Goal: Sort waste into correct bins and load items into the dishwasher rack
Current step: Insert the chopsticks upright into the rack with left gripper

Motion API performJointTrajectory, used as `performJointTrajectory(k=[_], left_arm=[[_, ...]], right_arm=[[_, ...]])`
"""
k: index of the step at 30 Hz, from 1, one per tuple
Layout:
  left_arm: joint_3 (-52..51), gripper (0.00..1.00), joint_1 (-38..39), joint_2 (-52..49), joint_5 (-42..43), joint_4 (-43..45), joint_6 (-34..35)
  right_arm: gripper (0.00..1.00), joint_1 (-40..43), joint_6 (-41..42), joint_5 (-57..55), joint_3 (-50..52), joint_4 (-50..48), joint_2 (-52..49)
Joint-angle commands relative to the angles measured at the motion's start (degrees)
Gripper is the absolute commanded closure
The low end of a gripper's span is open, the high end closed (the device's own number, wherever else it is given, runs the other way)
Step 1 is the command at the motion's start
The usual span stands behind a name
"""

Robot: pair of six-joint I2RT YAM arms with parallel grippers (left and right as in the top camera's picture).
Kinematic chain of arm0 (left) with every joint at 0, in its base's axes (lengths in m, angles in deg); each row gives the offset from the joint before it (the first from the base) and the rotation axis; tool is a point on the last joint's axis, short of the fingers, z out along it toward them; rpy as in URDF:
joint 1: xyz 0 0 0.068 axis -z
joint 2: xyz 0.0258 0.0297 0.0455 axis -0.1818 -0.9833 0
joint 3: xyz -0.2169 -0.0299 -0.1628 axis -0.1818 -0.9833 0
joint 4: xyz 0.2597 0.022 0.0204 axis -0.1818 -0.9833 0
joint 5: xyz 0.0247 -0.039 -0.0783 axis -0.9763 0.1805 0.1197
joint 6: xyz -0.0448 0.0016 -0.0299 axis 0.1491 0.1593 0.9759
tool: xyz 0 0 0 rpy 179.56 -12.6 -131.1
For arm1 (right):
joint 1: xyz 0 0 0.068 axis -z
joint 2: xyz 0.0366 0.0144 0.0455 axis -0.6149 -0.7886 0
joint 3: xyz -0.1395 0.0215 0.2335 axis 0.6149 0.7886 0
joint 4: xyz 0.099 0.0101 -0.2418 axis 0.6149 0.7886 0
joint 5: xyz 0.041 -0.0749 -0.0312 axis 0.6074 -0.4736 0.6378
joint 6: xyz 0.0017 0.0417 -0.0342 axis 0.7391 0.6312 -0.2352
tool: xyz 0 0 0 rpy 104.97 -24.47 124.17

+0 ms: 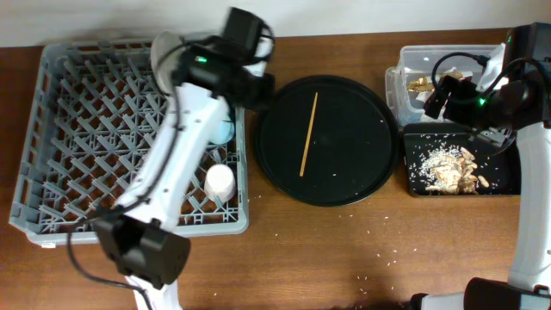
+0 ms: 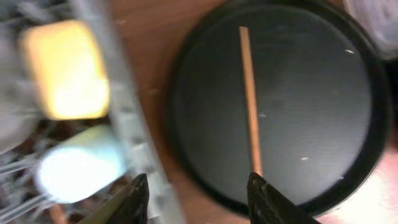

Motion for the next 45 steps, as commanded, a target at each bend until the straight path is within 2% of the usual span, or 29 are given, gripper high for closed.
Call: performJointTrajectory(k=[1, 2, 6, 10, 19, 21, 23, 26, 29, 31, 34, 35, 39, 41, 43, 45], left_arm=[[0.5, 0.49, 5.42, -7.3, 0.17, 1.6, 6.56], [0.5, 0.47, 7.74, -12.07, 0.15, 2.08, 7.58], [0.5, 0.47, 9.75, -20.44, 0.83, 2.58, 10.71], [0.5, 0.54, 11.1, -25.35, 1.84, 2.95, 10.78], [0.5, 0.71, 11.85, -29.35, 1.86, 4.2, 10.73], [0.5, 0.8, 12.28, -29.35, 1.86, 4.24, 10.71], [0.5, 0.97, 12.76, -29.35, 1.84, 4.39, 10.71], [0.68, 1.0, 12.74, -29.31, 1.86, 4.28, 10.71], [8.94, 1.0, 11.45, -29.31, 1.33, -2.91, 10.08], [19.98, 1.0, 9.38, -29.31, 0.02, -11.52, 9.22], [40.72, 1.0, 5.25, -29.31, -6.23, -28.5, 8.55], [43.74, 1.0, 3.98, -28.22, -4.31, -28.7, 3.23], [41.53, 1.0, 1.01, -17.97, -3.78, -28.72, 0.31], [34.56, 1.0, -0.31, -9.99, -5.2, -28.7, -0.11], [19.56, 1.0, -2.62, 1.16, -10.25, -28.7, 0.0], [4.96, 1.0, -6.56, 9.51, -11.74, -28.7, 0.63]], right_arm=[[0.02, 0.13, -0.57, -0.7, -0.7, -0.02, -0.04], [0.02, 0.13, -0.55, -0.7, -0.7, -0.02, -0.04], [0.02, 0.13, -0.55, -0.7, -0.7, -0.04, -0.04], [0.02, 0.13, -0.55, -0.7, -0.7, -0.04, -0.04], [0.02, 0.13, -0.55, -0.7, -0.7, -0.04, -0.04], [0.02, 0.13, -0.57, -0.7, -0.7, -0.02, -0.04], [0.02, 0.13, -0.57, -0.7, -0.7, -0.04, -0.04], [0.02, 0.13, -0.57, -0.7, -0.7, -0.02, -0.04], [0.01, 0.13, -0.57, -0.7, -0.7, -0.04, -0.04], [0.01, 0.13, -0.55, -0.72, -0.7, -0.02, -0.04], [0.02, 0.13, -0.57, -0.7, -0.7, -0.04, -0.04], [0.01, 0.13, -0.57, -0.7, -0.7, -0.02, -0.04], [0.01, 0.13, -0.57, -0.7, -0.7, -0.04, -0.04], [0.01, 0.13, -0.55, -0.72, -0.7, -0.02, -0.04], [0.01, 0.13, -0.57, -0.7, -0.7, -0.04, -0.04], [0.01, 0.13, -0.55, -0.7, -0.7, -0.04, -0.04]])
